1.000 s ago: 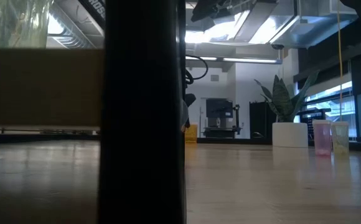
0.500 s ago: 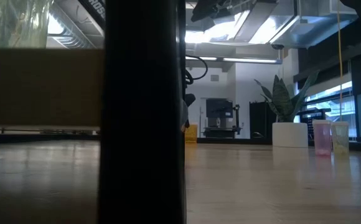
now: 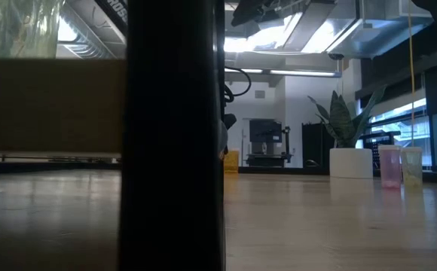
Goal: Pick and place medicine bottles onto shelf by color
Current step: Put the top yellow pill bottle on the shelf aligned with the other yellow pill bottle
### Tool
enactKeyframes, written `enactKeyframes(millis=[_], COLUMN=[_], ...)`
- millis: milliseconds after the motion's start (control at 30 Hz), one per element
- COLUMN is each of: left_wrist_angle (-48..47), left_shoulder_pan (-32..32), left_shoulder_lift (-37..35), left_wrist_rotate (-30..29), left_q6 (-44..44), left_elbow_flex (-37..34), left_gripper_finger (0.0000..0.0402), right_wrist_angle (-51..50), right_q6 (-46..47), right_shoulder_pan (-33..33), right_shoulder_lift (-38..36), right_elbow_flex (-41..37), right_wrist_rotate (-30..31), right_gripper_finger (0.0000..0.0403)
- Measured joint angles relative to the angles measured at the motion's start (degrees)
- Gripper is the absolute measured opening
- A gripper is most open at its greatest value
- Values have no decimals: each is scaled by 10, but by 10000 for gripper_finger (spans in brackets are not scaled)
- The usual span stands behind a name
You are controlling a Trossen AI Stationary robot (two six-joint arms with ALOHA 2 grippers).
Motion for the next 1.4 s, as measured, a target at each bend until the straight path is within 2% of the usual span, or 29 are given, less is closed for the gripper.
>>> enactKeyframes(millis=[333, 1400], left_wrist_angle=[0, -15], left_shoulder_pan=[0, -2], left_shoulder_lift=[0, -1], left_wrist_rotate=[0, 1], left_q6=[0, 0], left_elbow_flex=[0, 0], left_gripper_finger=[211, 205], right_wrist_angle=[0, 0], right_q6=[0, 0], right_shoulder_pan=[0, 0], right_shoulder_lift=[0, 0], right_elbow_flex=[0, 0], right_wrist_rotate=[0, 0], right_gripper_finger=[198, 198])
